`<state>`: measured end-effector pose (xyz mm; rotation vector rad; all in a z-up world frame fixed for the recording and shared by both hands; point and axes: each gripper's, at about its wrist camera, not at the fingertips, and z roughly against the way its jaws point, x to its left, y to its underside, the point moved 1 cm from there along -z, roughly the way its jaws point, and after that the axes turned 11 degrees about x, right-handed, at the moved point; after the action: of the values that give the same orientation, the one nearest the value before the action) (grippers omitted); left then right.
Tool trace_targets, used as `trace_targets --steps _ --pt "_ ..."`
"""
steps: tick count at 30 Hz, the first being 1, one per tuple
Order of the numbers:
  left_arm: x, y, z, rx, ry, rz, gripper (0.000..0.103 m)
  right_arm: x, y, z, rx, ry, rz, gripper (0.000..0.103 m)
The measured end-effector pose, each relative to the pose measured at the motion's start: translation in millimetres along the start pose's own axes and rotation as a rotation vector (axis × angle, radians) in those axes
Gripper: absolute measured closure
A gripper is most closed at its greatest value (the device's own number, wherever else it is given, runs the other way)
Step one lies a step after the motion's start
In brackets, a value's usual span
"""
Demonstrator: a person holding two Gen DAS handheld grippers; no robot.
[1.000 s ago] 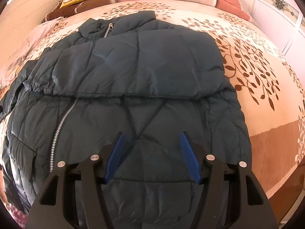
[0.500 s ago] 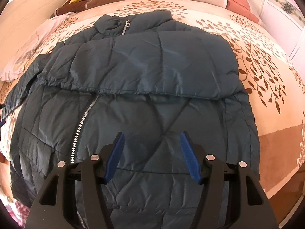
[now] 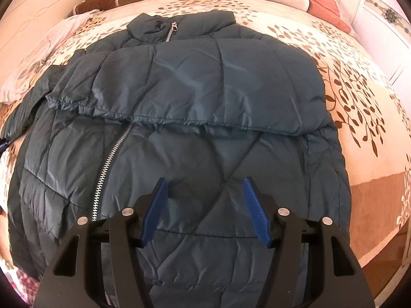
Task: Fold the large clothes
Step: 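Move the left tool to the other sleeve and grasp its cuff, then fold the sleeve with the left tool across the jacket and release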
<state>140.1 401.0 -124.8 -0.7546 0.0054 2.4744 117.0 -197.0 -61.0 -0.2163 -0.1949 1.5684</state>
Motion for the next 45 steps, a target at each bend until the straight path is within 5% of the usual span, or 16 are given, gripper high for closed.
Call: trace_targets --steps 9,16,20,24,30,35,36,39,45 --pt "-106 29 80 -0.283 -0.056 -0.419 0.1 -10 5 13 -0.03 -0.019 -0.025 0.042" --pt "-226 112 164 -0.378 0.158 -0.811 0.1 -29 19 28 -0.076 -0.044 -0.061 0.042" --pt "-279 175 166 -0.302 0.266 -0.993 0.1 -46 29 34 -0.095 -0.061 -0.102 0.042" --pt "-315 249 128 -0.149 0.313 -1.158 0.1 -65 38 36 -0.105 -0.075 -0.145 0.042" --pt "-314 321 21 0.123 0.18 -1.226 0.1 -88 44 35 -0.109 -0.1 -0.198 0.042" --pt "-292 345 -29 0.218 0.07 -1.215 0.098 -94 45 32 -0.105 -0.116 -0.205 0.042" --pt "-289 349 -30 0.24 0.063 -1.211 0.09 -94 45 30 -0.101 -0.122 -0.204 0.042" --pt "-282 358 -23 0.272 0.046 -1.217 0.04 -90 43 28 -0.092 -0.139 -0.196 0.042" --pt "-256 350 16 0.274 0.119 -1.21 0.031 -62 36 36 -0.112 -0.16 -0.104 0.042"
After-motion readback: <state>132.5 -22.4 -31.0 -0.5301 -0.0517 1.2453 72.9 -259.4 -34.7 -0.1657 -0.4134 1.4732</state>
